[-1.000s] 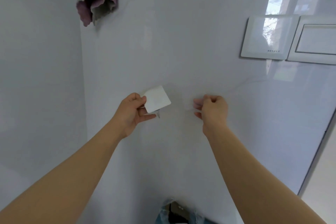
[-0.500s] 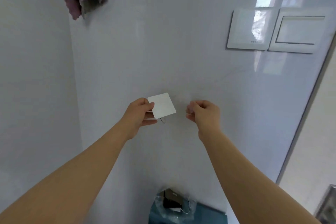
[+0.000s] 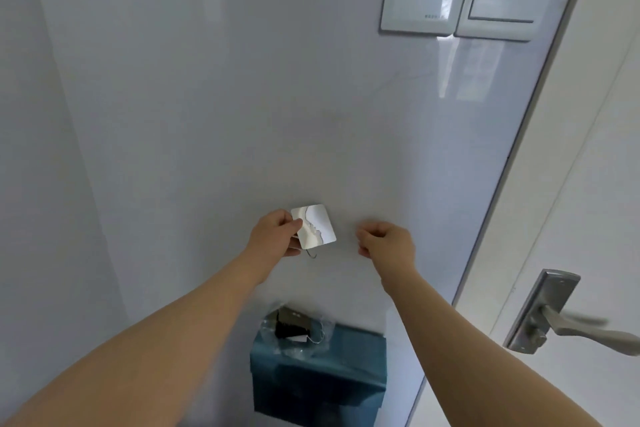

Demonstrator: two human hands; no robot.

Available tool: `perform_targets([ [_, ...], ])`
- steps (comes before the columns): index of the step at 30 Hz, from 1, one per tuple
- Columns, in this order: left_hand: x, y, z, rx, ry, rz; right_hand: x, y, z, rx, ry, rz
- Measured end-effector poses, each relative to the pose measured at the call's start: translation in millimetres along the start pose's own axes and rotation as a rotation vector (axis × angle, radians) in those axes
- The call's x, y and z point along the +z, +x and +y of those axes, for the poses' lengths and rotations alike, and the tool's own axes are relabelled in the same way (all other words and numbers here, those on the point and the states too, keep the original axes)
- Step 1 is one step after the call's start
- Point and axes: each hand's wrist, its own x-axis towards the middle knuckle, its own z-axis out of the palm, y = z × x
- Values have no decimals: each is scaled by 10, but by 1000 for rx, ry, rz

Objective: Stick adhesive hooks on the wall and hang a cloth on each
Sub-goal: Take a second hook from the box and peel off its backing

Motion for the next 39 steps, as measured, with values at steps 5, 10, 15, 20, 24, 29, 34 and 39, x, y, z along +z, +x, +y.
perform_targets([
  [5,114,-39,-238,-48,48,-11,-117,-17,347,11,-178,10],
  [10,177,-50,-412,-95,85,3,-133,-49,620,-14,-418,-68],
  [15,221,-112,-571,-120,144,-1,-87,-156,944,-14,-673,-178],
  [20,220,-144,-660,-130,159,-5,-41,-315,1217,-53,-952,-321],
  [24,181,-130,-677,-134,153,13,13,-311,1303,11,-1062,-446],
  [29,131,-117,-646,-136,160,22,35,-220,1354,67,-1189,-617],
  [34,96,-93,-568,-121,160,35,59,-172,1135,75,-962,-474],
  [39,38,-84,-442,-84,143,19,95,-45,680,16,-676,-281],
])
